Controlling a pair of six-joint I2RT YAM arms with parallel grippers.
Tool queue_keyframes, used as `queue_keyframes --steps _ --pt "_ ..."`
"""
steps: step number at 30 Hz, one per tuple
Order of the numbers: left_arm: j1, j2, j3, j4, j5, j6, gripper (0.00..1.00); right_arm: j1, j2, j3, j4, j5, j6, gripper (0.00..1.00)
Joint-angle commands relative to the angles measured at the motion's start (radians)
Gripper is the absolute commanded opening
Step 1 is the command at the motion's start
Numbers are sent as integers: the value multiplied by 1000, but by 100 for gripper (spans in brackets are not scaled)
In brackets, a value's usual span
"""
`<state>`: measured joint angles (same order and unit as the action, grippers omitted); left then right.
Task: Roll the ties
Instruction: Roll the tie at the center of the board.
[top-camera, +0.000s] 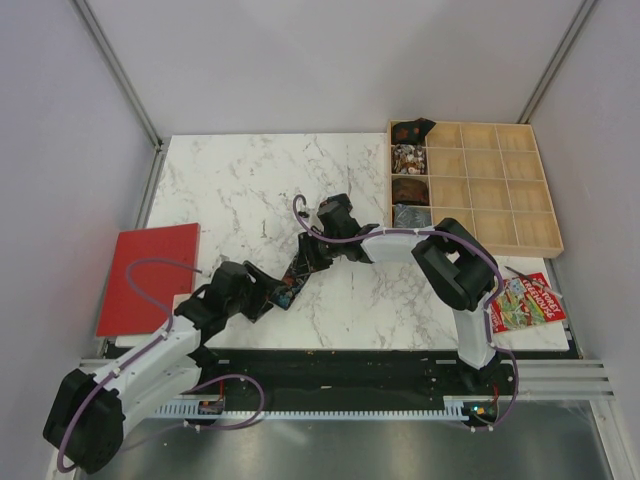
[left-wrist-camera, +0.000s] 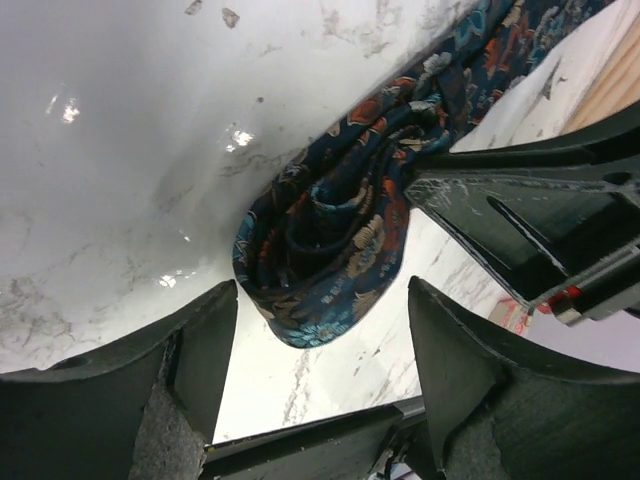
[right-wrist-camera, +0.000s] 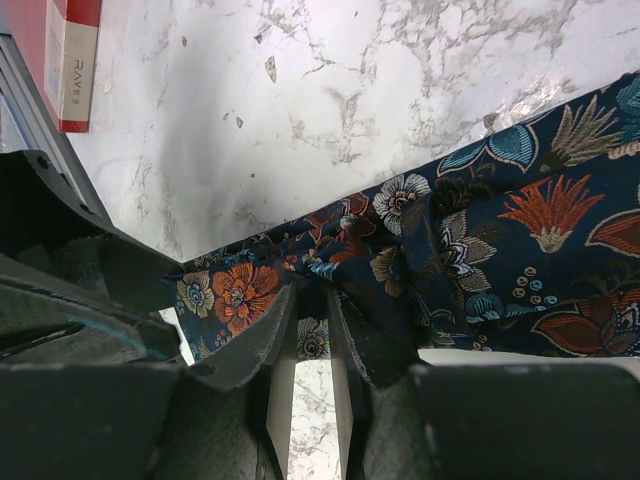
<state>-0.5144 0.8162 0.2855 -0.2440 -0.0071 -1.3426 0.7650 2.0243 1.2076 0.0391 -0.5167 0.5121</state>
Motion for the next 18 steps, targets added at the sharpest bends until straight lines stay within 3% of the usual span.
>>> queue_keyframes --steps 1,18 --pt "-19 40 -34 44 -59 -75 72 -7 25 -42 -62 49 -35 27" --pt "-39 215 -26 120 -111 -92 63 -13 30 -80 -51 41 -43 26"
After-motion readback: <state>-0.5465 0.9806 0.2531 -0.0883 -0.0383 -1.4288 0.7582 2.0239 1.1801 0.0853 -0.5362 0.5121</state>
